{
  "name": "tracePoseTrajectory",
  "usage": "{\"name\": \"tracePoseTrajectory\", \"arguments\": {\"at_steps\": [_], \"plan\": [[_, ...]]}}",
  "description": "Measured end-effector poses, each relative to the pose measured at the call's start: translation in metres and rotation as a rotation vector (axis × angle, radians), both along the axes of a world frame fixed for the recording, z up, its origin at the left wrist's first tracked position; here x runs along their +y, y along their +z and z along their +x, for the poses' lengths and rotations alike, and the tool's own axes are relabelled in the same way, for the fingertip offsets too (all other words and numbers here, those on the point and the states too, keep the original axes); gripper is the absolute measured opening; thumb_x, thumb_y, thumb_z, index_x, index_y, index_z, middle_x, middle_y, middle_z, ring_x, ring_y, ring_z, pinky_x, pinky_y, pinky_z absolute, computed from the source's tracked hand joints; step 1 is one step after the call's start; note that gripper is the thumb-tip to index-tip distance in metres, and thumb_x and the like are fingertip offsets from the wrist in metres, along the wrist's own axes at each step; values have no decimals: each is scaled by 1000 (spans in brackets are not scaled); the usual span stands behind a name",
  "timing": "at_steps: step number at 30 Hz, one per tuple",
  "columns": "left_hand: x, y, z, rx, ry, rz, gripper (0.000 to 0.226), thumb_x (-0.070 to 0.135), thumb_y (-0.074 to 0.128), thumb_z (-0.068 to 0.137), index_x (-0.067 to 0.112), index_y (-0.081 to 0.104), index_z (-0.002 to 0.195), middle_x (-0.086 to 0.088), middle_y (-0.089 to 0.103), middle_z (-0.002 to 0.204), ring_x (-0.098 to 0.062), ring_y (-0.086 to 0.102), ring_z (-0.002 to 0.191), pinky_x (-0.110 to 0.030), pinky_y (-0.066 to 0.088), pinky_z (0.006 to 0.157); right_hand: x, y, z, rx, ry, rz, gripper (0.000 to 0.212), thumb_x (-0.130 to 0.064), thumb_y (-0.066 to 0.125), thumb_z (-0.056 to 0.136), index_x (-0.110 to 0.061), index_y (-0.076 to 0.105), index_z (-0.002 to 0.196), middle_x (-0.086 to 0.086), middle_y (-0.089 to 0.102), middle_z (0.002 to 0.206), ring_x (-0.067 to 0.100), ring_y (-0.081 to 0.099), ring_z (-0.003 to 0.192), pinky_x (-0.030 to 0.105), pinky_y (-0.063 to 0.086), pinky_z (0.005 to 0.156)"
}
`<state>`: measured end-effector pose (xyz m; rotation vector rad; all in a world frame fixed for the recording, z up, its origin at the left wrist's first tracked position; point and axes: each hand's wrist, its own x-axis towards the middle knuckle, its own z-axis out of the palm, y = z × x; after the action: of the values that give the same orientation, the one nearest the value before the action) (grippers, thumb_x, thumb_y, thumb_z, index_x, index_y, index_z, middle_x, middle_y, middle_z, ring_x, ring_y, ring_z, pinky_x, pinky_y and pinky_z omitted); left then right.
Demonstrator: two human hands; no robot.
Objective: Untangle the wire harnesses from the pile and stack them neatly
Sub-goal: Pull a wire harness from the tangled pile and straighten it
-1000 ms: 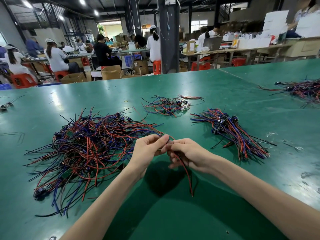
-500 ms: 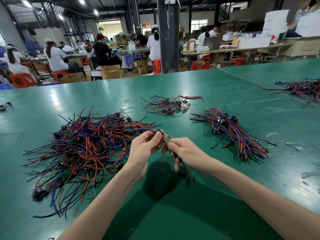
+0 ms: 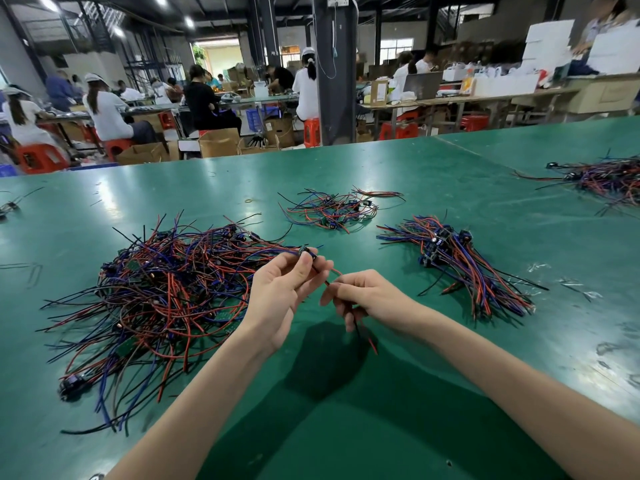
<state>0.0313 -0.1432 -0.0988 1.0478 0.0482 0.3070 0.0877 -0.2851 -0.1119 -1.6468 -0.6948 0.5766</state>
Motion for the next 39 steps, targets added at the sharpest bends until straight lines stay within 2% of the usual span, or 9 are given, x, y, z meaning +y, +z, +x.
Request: {"name": "tracePoseTrajectory", "arguments": {"at_steps": [3, 8, 12, 15, 22, 25, 28, 34, 39], "plan": [[2, 3, -1, -11, -22, -47, 11, 5, 50, 92, -1, 59, 91, -10, 67, 77, -22, 71, 83, -23, 57, 72, -4, 1, 1, 18, 9, -34, 26, -11, 49, 97, -9, 68, 79, -2, 57, 53, 10, 53, 40, 17, 41, 44], [1, 3, -3, -16, -42, -40, 12, 5, 51, 90, -2, 59, 93, -11, 67, 80, -22, 70, 84, -26, 58, 77, -6, -2, 8, -66, -123, -72, 33, -27, 65, 88, -11, 67, 59, -1, 51, 42, 11, 45, 31, 17, 33, 37], [7, 7, 0, -13, -7, -82, 13, 2, 46, 95, -4, 57, 92, -14, 63, 83, -22, 70, 82, -28, 58, 77, -7, -2, 9, -19, -20, -47, 23, -18, 59, 93, -11, 69, 74, -4, 53, 50, 8, 50, 39, 15, 39, 44], [9, 9, 0, 0, 13, -99, 14, 1, 45, 95, -4, 57, 91, -15, 62, 83, -22, 69, 79, -28, 59, 75, -8, 0, 10, 20, 30, -57, 16, -7, 56, 93, -6, 70, 85, 2, 56, 61, 7, 52, 45, 15, 42, 49], [10, 7, 0, 6, 29, -94, 14, 1, 46, 95, -4, 57, 90, -15, 62, 83, -21, 68, 78, -28, 59, 76, -12, 1, 14, -85, -112, -116, 15, -15, 70, 83, -13, 72, 68, -2, 50, 46, 8, 43, 38, 15, 37, 43], [16, 9, 2, 10, 57, -112, 14, 1, 46, 95, -4, 57, 90, -15, 61, 84, -22, 67, 80, -26, 59, 72, -14, 2, 16, -78, -69, -89, 10, -8, 66, 87, -8, 73, 80, -3, 54, 51, 9, 47, 44, 17, 41, 49], [19, 10, 3, 7, 74, -108, 14, 1, 46, 95, -4, 57, 89, -14, 62, 84, -22, 67, 80, -25, 59, 70, -16, 4, 18, -36, -15, -114, 13, 3, 60, 87, 0, 71, 94, 0, 56, 57, 8, 46, 45, 15, 38, 47], [12, 7, 3, 11, 68, -85, 15, 1, 46, 95, -3, 59, 88, -12, 63, 81, -20, 65, 77, -25, 58, 73, -17, 3, 20, -136, -99, -234, 8, -3, 65, 84, -2, 69, 78, 3, 49, 51, 16, 39, 46, 21, 35, 43], [24, 11, 4, 2, 119, -150, 16, 1, 47, 95, -3, 59, 86, -11, 64, 77, -16, 67, 72, -23, 58, 67, -20, 5, 23, -93, -1, -146, 13, -1, 59, 90, 2, 68, 99, -4, 53, 56, 6, 48, 50, 18, 43, 52]]}}
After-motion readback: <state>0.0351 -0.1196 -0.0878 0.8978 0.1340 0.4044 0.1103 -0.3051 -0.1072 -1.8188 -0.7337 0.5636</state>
